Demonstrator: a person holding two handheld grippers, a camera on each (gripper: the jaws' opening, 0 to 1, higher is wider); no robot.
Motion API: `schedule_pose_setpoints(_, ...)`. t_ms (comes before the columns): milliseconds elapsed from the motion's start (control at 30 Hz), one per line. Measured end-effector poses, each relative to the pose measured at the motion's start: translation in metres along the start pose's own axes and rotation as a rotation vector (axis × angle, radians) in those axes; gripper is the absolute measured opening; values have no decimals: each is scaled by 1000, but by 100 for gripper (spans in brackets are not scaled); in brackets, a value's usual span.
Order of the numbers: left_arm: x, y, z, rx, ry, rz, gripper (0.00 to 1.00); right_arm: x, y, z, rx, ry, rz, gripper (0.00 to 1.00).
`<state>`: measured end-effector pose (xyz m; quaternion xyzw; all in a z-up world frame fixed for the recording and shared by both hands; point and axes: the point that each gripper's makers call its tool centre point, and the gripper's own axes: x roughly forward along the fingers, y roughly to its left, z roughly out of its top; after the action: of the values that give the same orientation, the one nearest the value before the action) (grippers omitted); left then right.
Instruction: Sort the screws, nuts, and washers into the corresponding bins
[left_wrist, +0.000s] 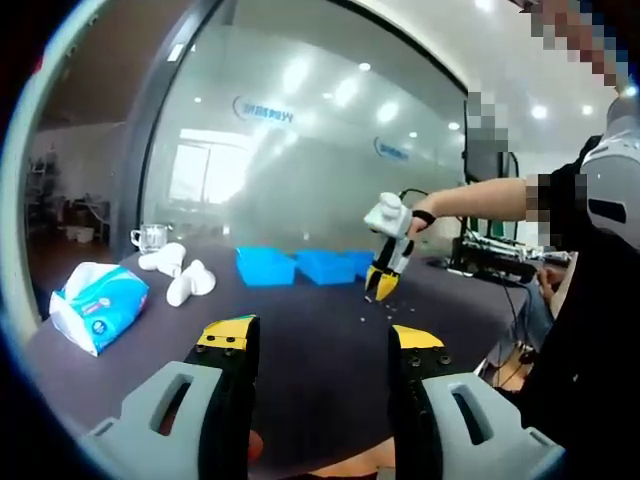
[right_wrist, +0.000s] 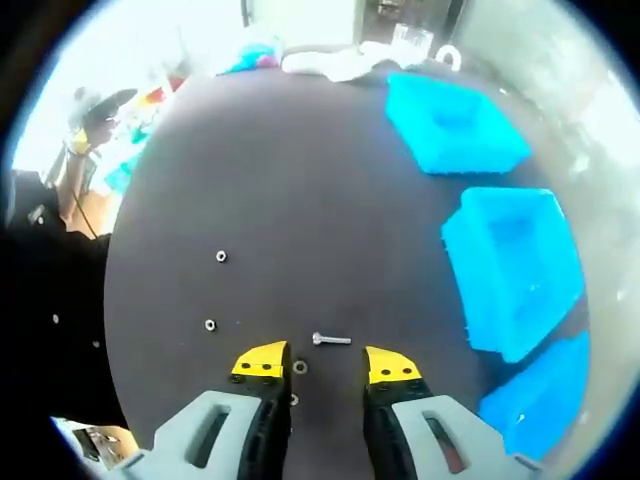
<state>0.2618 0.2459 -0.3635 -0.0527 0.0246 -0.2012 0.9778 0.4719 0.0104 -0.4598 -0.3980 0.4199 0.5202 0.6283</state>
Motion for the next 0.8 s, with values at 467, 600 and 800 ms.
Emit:
schedule_pose_setpoints(467, 0, 4, -1, -8, 1, 8, 50, 8, -5, 3, 35, -10, 29, 22)
schedule_pose_setpoints(600, -1, 5, -2, -9, 2, 10, 50, 11, -5, 0, 43, 0, 25, 18)
schedule_pose_setpoints(800, -1, 5, -1, -9, 0, 11, 50, 11, -6, 0, 44, -1, 28, 12)
